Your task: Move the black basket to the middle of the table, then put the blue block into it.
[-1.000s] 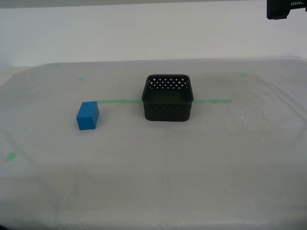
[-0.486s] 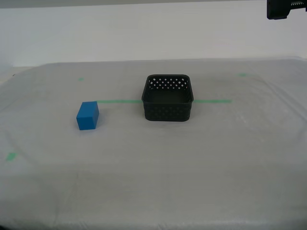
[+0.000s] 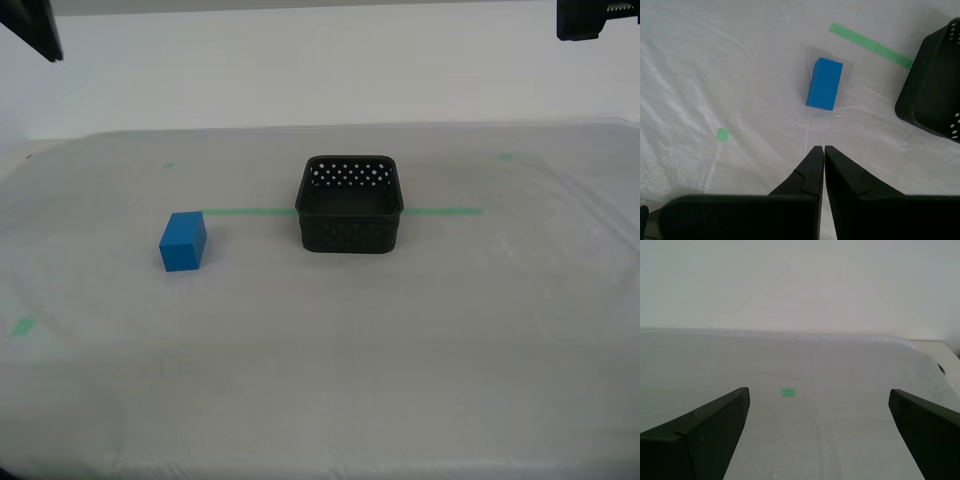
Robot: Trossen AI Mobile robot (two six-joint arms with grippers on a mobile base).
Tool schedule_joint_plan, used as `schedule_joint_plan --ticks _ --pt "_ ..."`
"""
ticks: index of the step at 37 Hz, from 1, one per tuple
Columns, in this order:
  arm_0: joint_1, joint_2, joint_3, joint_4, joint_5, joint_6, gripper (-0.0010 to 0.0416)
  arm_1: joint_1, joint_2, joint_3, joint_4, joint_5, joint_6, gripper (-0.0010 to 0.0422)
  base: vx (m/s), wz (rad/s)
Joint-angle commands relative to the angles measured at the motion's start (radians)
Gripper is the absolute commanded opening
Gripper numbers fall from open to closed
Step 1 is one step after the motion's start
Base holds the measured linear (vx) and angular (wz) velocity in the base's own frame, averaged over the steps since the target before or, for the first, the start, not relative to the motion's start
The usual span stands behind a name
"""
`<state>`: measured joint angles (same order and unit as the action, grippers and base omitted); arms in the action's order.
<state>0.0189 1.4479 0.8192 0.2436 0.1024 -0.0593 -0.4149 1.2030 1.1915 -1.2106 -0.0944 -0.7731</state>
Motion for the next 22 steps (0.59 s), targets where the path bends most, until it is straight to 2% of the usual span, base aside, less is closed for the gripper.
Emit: schedule_joint_plan --ticks 1,11,22 --pt "0.000 0.000 0.001 0.003 0.000 -0.001 0.0389 -0.023 0.060 0.001 0.031 -0.015 -0.006 -0.0001 0.000 0.000" --pt "0.000 0.000 0.001 0.003 0.000 -0.001 0.0390 -0.052 0.198 0.001 0.143 -0.014 0.000 0.0000 0.000 0.000" --pt "0.000 0.000 0.001 0.003 0.000 -0.001 0.0390 -0.057 0.333 0.001 0.217 -0.014 0.057 0.0000 0.000 0.000"
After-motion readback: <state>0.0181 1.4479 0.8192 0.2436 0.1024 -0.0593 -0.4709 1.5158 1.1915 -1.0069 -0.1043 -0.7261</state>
